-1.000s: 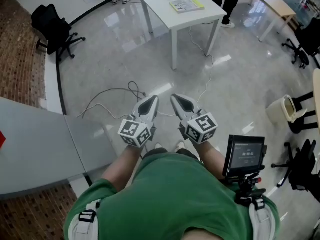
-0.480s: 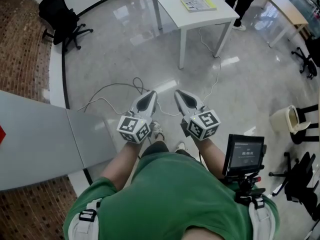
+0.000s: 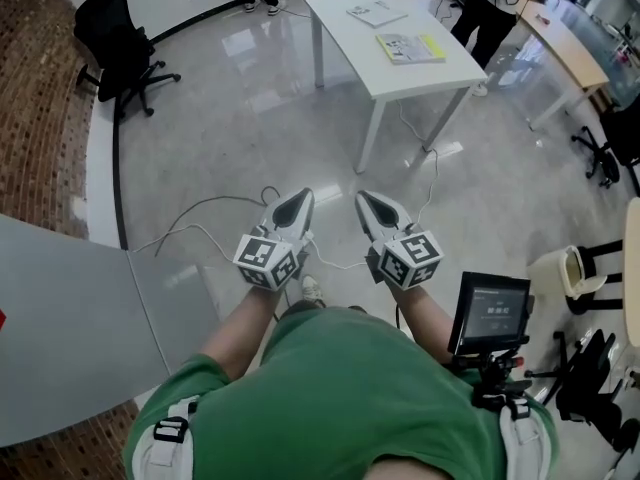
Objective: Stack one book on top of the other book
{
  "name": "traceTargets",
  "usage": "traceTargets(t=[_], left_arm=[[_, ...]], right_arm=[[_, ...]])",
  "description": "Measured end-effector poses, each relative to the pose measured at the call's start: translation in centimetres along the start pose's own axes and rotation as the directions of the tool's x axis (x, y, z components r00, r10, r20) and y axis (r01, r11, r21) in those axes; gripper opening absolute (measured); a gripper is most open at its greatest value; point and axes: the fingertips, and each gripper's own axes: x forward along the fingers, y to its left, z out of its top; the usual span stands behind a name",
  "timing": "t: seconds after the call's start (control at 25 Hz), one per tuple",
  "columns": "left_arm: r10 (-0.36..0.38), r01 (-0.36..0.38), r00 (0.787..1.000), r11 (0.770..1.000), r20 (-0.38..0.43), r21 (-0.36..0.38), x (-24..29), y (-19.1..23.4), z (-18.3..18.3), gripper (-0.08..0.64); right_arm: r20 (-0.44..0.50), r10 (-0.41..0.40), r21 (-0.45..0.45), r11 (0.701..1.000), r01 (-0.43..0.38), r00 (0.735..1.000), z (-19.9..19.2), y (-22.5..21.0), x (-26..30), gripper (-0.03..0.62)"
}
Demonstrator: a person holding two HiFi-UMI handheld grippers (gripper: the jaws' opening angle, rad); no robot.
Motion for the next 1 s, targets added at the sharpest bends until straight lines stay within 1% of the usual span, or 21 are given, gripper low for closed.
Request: traceTargets(t=[0.2,0.36,0.52,0.8,1.0], left_arm=[[-0.011,0.011,1.000,1.000,0.005,0.008,1.0,5.6,1.7,-0.002],[-0.013,0.013,1.000,1.000,0.000,0.003,0.9,9.4,2.1,-0.002],[-0.019,0.019,1.000,1.000,0.001,-0.004,1.9,11.8,2.7,-0.002],[-0.046,0.046,0.999,0.999,0.003,-0.006,6.1,14.1,3.0,-0.002],[-0.062,0.062,0.998,0.998,-0.004,0.006,10.9,16.1,3.5,-0.002]], right_arm=[[0.013,-0.026,-0.012,1.000,0.026,1.000,0.7,-0.4,5.4,0.000],[0.015,-0.041,-0.019,0.999,0.041,0.999,0.7,-0.1,8.9,0.000],[0.017,-0.063,-0.025,0.998,0.064,0.998,1.4,-0.7,11.0,0.000],[0.039,-0.101,-0.026,0.994,0.102,0.994,2.3,-4.6,13.6,0.000],[0.055,-0.130,-0.009,0.991,0.130,0.990,3.2,-9.0,16.0,0.000]])
